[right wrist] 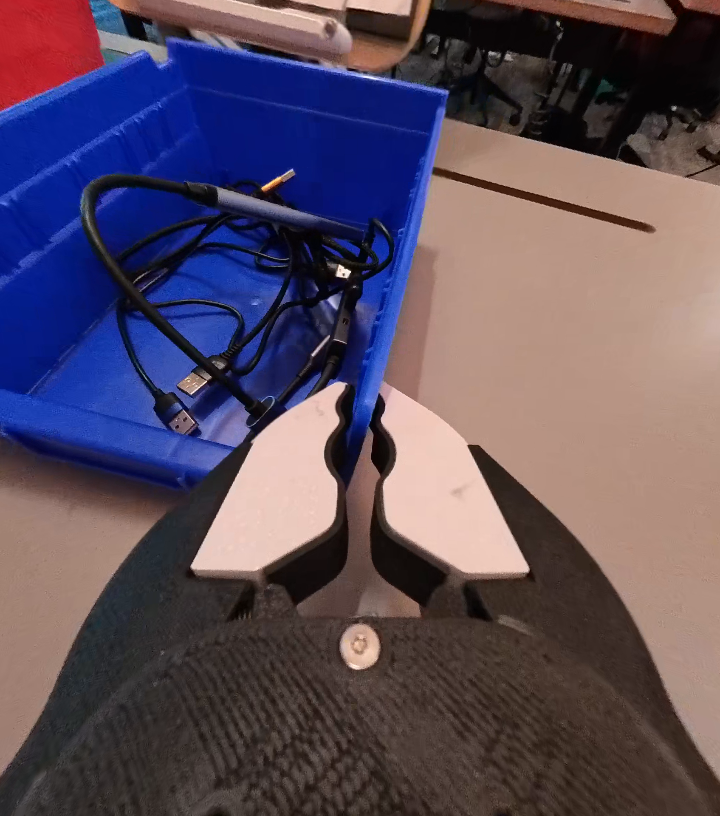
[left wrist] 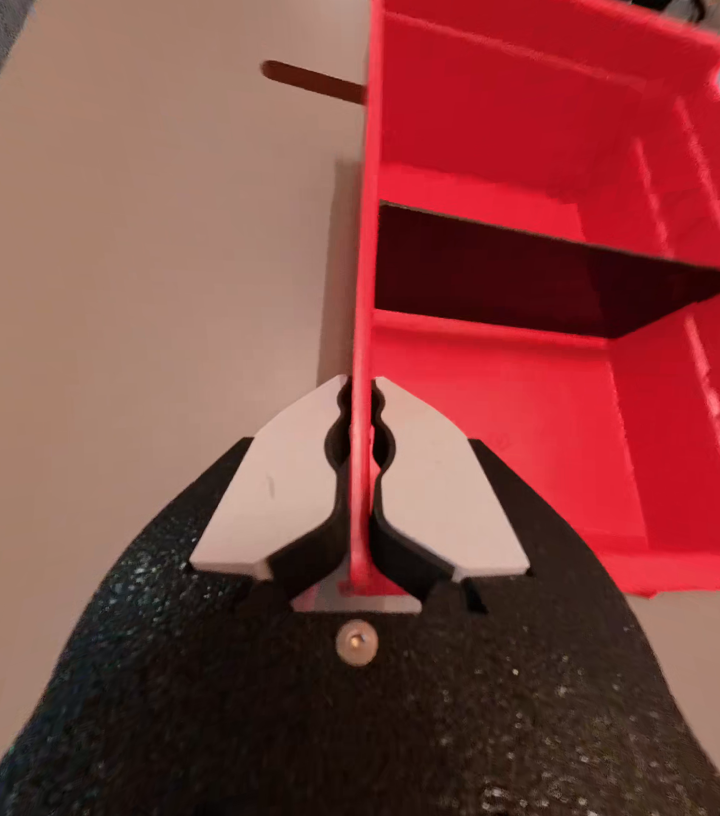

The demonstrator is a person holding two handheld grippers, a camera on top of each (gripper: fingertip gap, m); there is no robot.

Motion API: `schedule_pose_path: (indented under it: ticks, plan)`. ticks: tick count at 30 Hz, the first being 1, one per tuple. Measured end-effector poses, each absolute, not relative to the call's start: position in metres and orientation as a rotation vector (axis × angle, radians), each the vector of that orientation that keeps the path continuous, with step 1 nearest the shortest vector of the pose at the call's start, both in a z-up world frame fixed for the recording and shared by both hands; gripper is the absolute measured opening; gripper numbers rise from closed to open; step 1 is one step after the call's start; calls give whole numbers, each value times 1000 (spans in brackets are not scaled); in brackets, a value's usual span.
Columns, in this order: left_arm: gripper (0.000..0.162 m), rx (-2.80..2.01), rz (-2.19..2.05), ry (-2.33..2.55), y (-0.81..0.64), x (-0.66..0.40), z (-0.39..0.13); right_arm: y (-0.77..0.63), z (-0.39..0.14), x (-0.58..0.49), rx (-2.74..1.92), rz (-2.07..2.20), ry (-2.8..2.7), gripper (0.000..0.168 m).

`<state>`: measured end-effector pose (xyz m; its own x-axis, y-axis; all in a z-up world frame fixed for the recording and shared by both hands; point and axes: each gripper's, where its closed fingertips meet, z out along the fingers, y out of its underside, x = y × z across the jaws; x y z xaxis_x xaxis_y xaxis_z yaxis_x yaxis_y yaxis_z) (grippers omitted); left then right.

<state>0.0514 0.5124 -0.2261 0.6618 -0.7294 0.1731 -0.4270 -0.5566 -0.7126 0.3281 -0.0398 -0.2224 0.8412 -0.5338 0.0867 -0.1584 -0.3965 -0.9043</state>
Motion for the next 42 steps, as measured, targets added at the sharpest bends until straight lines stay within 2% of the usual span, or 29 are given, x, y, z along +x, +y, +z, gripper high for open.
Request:
schedule_pose_path:
  ticks: [6, 11, 16, 20, 25, 32, 37, 42]
  plan:
    - [4, -2246, -758, 754, 511, -10, -170, 5, -222, 284, -1954, -390, 479, 6]
    - [4, -2029, -821, 677, 500, -36, -65, 63, -222, 247, -1952, -344, 445, 6]
    - [4, -1894, -727, 751, 458, 15, 14, 148, -221, 199, -1915, -293, 401, 8]
    - [4, -1794, -750, 933, 400, 105, 30, 210, -221, 162, -1881, -247, 368, 8]
    - [3, -1759, -917, 1191, 291, 233, 7, 259, -220, 132, -1862, -242, 333, 5]
    - [4, -1836, -1038, 1351, 145, 378, -82, 317, -221, 102, -1863, -223, 332, 5]
    - [4, -1913, -992, 1330, 91, 436, -173, 313, -224, 65, -1908, -307, 171, 10]
    - [4, -1883, -834, 1313, 70, 453, -221, 293, -217, 43, -1855, -184, 17, 21]
